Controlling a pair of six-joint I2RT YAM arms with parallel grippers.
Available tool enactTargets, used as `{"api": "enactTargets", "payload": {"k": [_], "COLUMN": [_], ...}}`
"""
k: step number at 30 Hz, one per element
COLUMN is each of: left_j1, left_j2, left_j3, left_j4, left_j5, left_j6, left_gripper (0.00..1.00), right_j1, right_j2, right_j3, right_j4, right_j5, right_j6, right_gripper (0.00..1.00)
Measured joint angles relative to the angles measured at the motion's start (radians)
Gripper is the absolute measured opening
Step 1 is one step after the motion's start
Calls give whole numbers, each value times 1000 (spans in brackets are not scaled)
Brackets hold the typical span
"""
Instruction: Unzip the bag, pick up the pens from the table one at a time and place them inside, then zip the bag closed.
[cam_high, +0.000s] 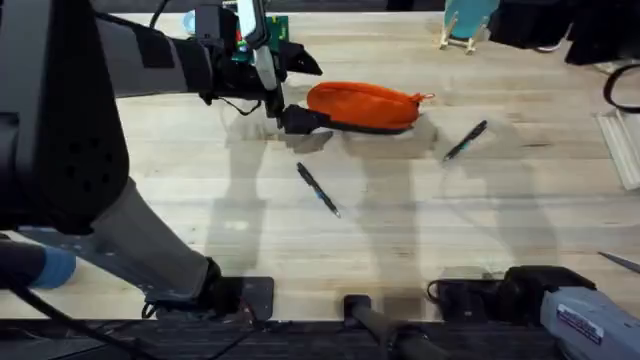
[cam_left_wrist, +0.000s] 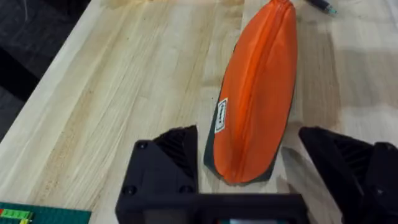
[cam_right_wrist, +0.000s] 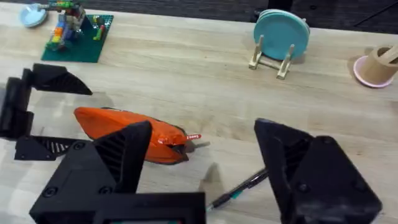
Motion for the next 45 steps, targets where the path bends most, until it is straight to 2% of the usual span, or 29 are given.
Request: {"api": "enactTargets", "payload": {"k": [6, 11, 18, 20, 23, 26, 28, 40, 45], "left_j1": [0, 0, -18, -29, -41, -41, -42, -42, -42], "left_j2": [0, 0, 0, 0, 0, 0, 0, 0, 0], "left_j3": [0, 0, 0, 0, 0, 2, 2, 3, 3], "left_j4": [0, 0, 0, 0, 1, 7, 7, 7, 7], "left_j5": [-16, -17, -22, -33, -51, -62, -65, -66, -66], "left_j6": [0, 0, 0, 1, 2, 4, 4, 4, 4], "left_gripper": [885, 858, 717, 604, 343, 124, 53, 40, 41], "right_j1": [0, 0, 0, 0, 0, 0, 0, 0, 0], "right_j2": [0, 0, 0, 0, 0, 0, 0, 0, 0], "right_j3": [0, 0, 0, 0, 0, 0, 0, 0, 0], "right_j4": [0, 0, 0, 0, 0, 0, 0, -1, -53], "right_j5": [0, 0, 0, 0, 0, 0, 0, 0, 0], "right_j6": [0, 0, 0, 0, 0, 0, 0, -3, -3], "right_gripper": [995, 995, 995, 995, 995, 996, 996, 996, 996]}}
